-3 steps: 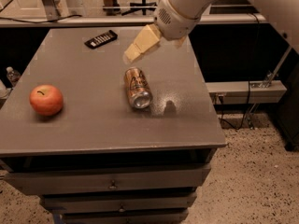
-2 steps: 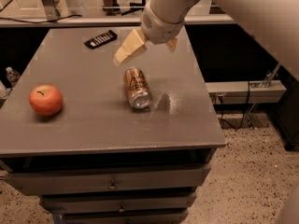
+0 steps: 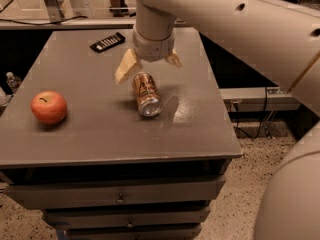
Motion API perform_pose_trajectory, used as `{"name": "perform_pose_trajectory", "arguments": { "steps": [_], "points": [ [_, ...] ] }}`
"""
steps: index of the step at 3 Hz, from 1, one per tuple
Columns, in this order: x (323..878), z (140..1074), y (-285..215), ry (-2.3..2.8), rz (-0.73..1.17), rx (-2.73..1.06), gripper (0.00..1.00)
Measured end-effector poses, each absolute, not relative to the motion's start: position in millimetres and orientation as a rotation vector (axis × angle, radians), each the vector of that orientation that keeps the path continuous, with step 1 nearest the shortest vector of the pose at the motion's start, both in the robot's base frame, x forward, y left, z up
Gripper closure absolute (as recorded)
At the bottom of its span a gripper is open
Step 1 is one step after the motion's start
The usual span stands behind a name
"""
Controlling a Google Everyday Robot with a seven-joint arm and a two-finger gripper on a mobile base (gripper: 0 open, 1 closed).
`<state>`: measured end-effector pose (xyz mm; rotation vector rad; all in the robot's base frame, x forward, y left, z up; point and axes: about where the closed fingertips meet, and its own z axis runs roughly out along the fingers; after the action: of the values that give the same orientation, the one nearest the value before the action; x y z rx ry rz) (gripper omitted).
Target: Place orange can upright
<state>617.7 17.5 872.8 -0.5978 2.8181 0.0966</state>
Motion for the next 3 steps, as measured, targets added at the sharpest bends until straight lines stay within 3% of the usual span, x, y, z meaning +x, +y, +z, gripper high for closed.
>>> {"name": "perform_pose_trajectory", "arguments": {
  "steps": [1, 2, 3],
  "points": [
    [613, 861, 27, 2.863, 0.027, -0.561, 0.0],
    [609, 855, 36, 2.88, 0.022, -0.559, 0.18],
    [607, 851, 41, 2.892, 0.024, -0.561, 0.42]
  ]
}}
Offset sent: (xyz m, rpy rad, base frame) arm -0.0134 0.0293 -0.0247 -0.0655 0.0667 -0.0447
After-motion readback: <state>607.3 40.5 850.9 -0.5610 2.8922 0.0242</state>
